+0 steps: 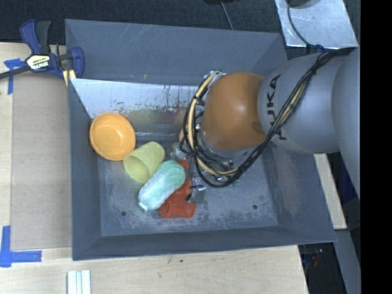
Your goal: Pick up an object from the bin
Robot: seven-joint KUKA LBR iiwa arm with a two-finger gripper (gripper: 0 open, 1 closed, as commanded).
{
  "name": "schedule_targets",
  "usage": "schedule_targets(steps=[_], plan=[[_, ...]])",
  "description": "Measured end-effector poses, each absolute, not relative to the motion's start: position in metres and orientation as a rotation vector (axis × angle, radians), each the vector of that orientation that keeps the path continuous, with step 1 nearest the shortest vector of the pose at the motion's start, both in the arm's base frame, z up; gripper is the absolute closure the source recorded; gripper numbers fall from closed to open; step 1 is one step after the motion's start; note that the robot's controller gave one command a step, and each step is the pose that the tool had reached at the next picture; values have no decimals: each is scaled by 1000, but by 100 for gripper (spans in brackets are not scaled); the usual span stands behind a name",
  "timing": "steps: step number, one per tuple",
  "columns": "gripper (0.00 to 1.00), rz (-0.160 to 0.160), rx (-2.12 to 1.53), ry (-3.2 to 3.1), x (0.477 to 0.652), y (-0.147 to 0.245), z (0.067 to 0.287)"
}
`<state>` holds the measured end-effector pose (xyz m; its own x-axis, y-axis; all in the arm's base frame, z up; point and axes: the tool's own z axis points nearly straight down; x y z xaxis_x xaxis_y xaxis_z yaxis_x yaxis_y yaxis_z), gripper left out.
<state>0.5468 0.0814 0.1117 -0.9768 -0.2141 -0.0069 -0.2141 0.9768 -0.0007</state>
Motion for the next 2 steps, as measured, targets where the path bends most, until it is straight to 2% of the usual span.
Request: schedule_targets(steps=[1, 2], plan=[[0, -2, -922, 2989, 564, 102, 163], [0, 2, -1239, 2887, 534, 143, 99]])
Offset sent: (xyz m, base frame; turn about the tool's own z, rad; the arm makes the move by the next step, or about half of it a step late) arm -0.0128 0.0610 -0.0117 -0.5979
